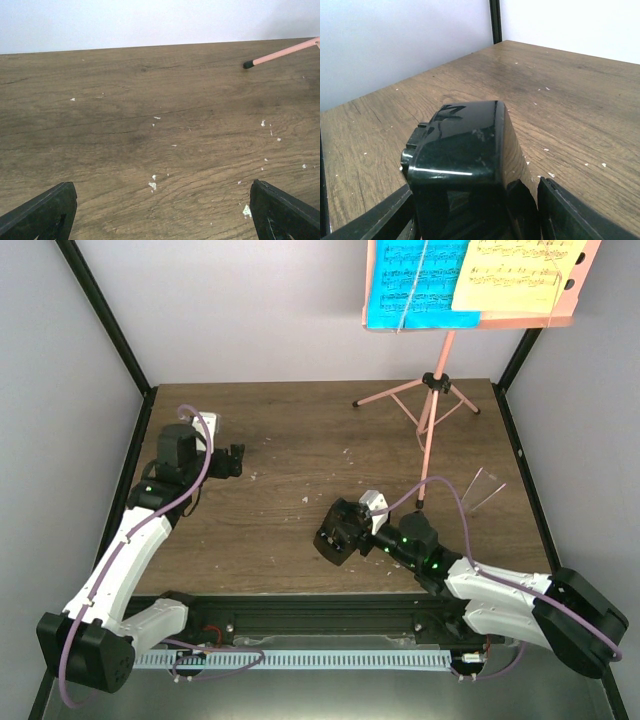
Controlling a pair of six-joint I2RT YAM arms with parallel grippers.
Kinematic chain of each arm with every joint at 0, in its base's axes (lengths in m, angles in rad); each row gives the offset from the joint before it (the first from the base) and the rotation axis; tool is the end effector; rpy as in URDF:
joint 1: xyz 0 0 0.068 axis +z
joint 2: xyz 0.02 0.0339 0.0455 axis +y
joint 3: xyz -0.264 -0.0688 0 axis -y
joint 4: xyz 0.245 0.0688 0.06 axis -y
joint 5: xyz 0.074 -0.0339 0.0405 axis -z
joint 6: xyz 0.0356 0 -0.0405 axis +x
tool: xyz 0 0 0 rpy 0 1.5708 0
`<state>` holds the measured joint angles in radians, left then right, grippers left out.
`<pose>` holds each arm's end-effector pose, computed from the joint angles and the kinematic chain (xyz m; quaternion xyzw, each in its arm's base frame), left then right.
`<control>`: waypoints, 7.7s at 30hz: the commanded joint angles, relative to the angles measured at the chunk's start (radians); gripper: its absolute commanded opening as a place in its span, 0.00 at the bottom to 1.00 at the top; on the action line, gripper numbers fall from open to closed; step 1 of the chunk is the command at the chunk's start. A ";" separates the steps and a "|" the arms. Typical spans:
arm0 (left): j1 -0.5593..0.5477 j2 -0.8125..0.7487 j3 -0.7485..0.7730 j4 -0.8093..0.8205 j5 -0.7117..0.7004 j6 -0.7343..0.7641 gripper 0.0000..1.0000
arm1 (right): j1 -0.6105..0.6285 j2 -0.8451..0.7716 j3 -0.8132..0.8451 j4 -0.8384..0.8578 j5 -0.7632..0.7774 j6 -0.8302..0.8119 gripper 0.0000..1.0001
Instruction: Pack up the instrument practice props
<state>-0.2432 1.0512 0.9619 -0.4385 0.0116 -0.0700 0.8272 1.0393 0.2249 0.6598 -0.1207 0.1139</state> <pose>0.2260 -0.0565 0.3254 0.0779 0.8636 -0.0827 0.4913 0.1363 0.1545 0.1872 -0.3015 0.6968 0.3352 0.5579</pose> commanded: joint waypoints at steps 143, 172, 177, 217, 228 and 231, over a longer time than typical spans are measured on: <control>-0.530 0.261 -0.368 0.695 0.383 0.105 0.66 | -0.573 -0.278 0.113 -0.500 -0.473 0.435 1.00; -0.519 0.319 -0.321 0.673 0.464 0.112 0.50 | -0.573 -0.261 0.106 -0.487 -0.484 0.441 1.00; -0.519 0.319 -0.323 0.673 0.468 0.111 0.48 | -0.573 -0.261 0.105 -0.488 -0.482 0.440 1.00; -0.487 0.274 -0.552 0.817 0.535 -0.311 0.88 | -0.559 -0.040 -0.035 -0.407 -0.570 0.613 0.73; -0.488 0.335 -0.489 0.761 0.513 -0.223 0.82 | -0.479 0.049 0.008 -0.389 -0.587 0.588 0.45; -0.489 0.350 -0.486 0.775 0.516 -0.221 0.82 | -0.454 0.072 0.011 -0.359 -0.583 0.598 0.43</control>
<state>-0.7334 1.3869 0.4583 0.3233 0.5293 -0.3248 0.3424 1.0904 0.1982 0.2459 -0.6895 0.7132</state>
